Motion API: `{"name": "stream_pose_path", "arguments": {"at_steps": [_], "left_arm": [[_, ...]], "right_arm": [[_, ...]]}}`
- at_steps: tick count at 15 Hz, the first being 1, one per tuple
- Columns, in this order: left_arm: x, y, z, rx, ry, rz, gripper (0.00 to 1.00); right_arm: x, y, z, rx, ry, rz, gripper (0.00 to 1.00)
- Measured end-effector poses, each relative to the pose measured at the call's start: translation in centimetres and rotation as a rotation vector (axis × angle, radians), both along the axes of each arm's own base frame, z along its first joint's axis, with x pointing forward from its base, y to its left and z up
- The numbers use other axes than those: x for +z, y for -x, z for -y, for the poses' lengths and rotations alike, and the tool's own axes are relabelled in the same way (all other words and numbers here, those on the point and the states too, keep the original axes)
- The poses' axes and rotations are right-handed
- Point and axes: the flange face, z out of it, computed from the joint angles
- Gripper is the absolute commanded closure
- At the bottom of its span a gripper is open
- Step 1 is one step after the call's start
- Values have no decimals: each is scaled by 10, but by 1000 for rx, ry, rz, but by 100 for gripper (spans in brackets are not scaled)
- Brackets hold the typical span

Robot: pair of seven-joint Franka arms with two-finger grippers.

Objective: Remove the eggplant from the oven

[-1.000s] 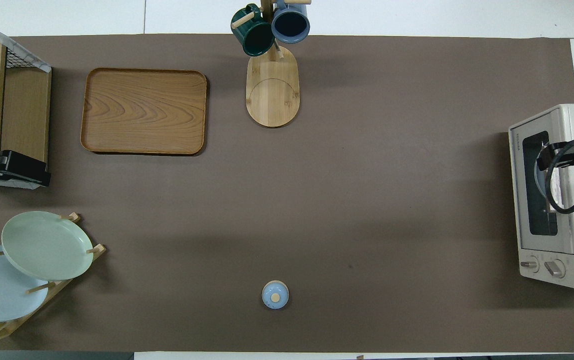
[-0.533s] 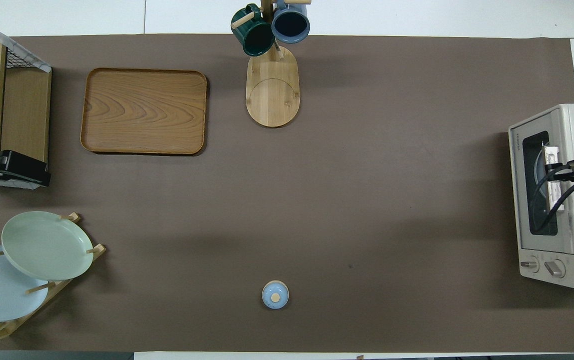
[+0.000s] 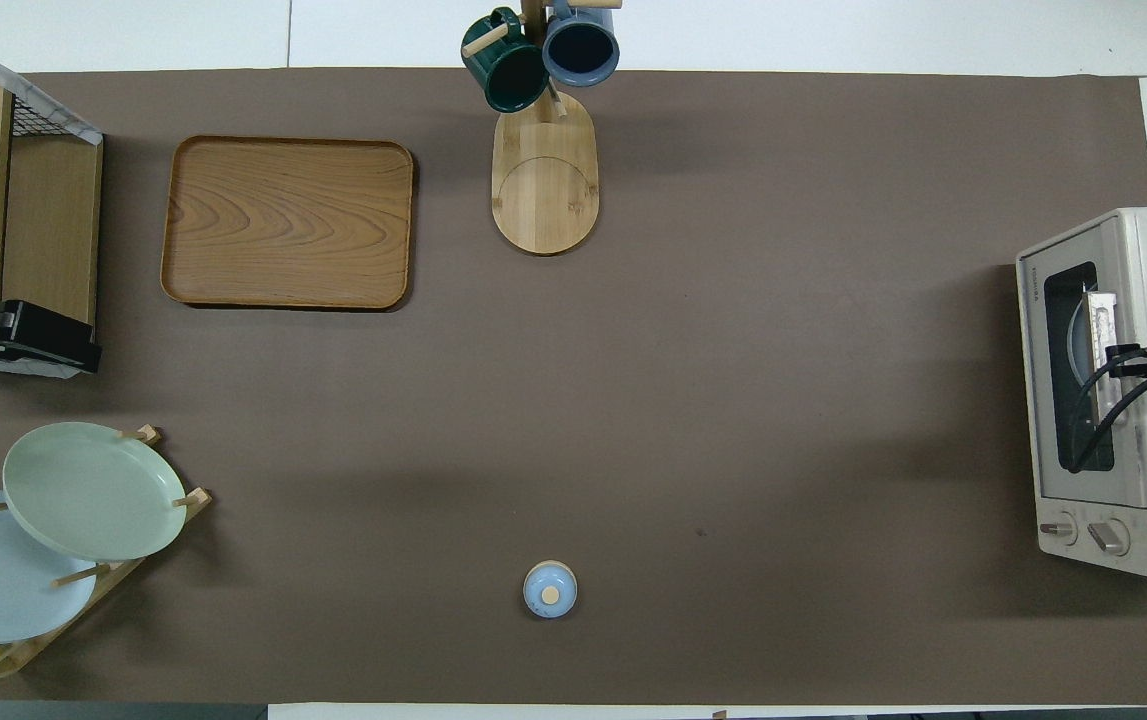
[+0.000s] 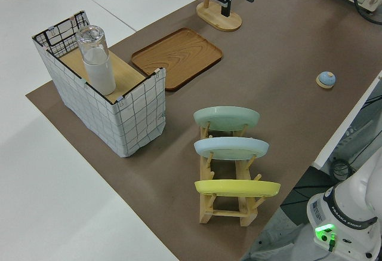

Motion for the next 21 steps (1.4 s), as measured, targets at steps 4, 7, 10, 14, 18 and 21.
{"name": "stream_pose_path", "arguments": {"at_steps": [4,7,10,14,18,21], "left_arm": [[0,0,0,0,0,0,0],[0,0,0,0,0,0,0],[0,0,0,0,0,0,0],[0,0,0,0,0,0,0],[0,0,0,0,0,0,0],[0,0,0,0,0,0,0]], "right_arm": [[-6,1,0,2,-1,-6,100],[-9,-2,0,4,-1,1,100],[-16,-3,0,5,-3,-11,100],[-19,-4,-1,7,-2,-2,100],[-21,-5,-8,21,-2,-4,100],[-27,-7,-32,62,-5,-11,100]]}}
